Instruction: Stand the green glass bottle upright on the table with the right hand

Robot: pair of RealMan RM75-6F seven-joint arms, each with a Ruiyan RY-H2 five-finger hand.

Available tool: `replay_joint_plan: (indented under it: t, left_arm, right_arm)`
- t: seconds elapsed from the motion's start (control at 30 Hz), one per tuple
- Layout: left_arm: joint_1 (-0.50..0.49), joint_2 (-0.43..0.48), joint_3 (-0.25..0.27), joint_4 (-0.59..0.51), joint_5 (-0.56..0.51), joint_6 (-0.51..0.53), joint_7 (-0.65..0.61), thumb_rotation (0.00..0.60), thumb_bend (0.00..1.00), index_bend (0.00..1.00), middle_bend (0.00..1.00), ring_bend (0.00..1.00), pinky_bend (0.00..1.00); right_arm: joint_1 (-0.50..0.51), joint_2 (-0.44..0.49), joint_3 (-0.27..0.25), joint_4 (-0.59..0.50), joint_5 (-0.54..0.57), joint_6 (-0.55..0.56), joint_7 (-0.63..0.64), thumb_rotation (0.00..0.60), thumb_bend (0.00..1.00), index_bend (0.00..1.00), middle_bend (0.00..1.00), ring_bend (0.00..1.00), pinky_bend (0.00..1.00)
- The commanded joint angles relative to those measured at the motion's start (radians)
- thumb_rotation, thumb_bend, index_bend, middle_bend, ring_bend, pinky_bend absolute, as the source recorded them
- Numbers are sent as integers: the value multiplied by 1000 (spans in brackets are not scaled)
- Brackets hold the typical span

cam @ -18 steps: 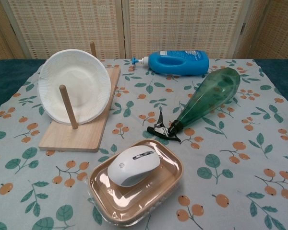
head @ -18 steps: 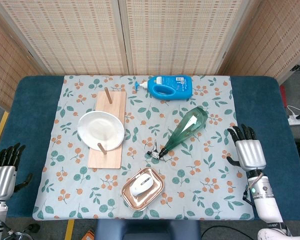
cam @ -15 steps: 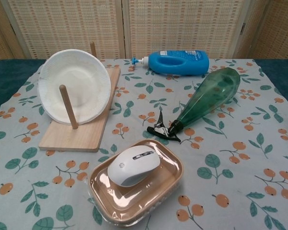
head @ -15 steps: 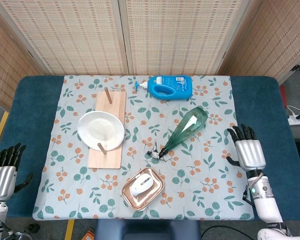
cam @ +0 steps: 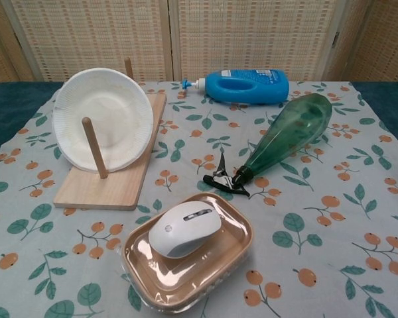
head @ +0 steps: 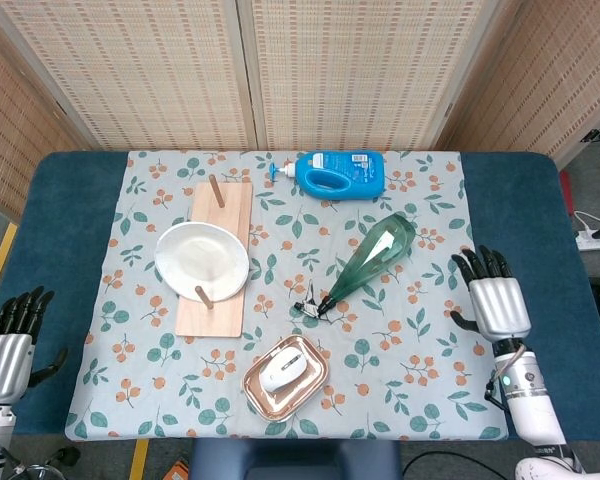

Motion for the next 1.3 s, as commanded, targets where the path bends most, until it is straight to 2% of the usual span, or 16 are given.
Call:
replay_joint_plan:
  t: [0.03, 0.17, 0.27, 0.4, 0.57, 0.73, 1.0, 1.17, 1.3]
  left_arm:
    - [1, 3, 1, 0, 2, 0, -6, 600, 285, 0, 0, 0, 0]
    - [0, 3, 2, 3, 3, -2, -14, 600, 285, 0, 0, 0, 0]
    - [0, 2, 4, 5, 6, -4, -15, 600, 285, 0, 0, 0, 0]
    - [-2, 4, 5, 3, 9, -7, -10, 600, 286, 0, 0, 0, 0]
    - [0, 5, 7, -6, 15, -1, -1, 600, 286, 3, 0, 0, 0]
    - [1, 5, 4, -6, 7, -3, 0, 600, 286, 6, 0, 0, 0]
    - [-8, -3, -5, 12, -15, -27, -5, 600, 285, 10, 0, 0, 0]
    - [-13, -6, -11, 19, -31, -40, -10, 600, 286, 12, 0, 0, 0]
    - [-15, -8, -12, 23, -34, -46, -11, 600, 285, 12, 0, 0, 0]
  right_arm:
    - [5, -4, 4, 1, 1, -4, -4, 600, 123, 157, 109, 0, 101]
    - [32, -1, 0, 28, -30, -46, 5, 600, 123, 157, 120, 0, 101]
    - [68, 19, -28, 82, -135, -108, 46, 600, 105, 157, 121, 0, 101]
    - [133, 14, -69, 218, -315, -162, 75, 600, 5, 184, 134, 0, 96]
    - [230, -4, -96, 331, -471, -234, 81, 600, 0, 237, 177, 0, 96]
    - [320, -79, -128, 489, -607, -272, 139, 600, 0, 281, 229, 0, 96]
    - [417, -248, -109, 737, -645, -264, 358, 600, 0, 292, 230, 0, 97]
    - [442, -331, -88, 833, -606, -282, 428, 600, 0, 292, 230, 0, 97]
    - [448, -352, -87, 853, -594, -294, 442, 600, 0, 293, 239, 0, 97]
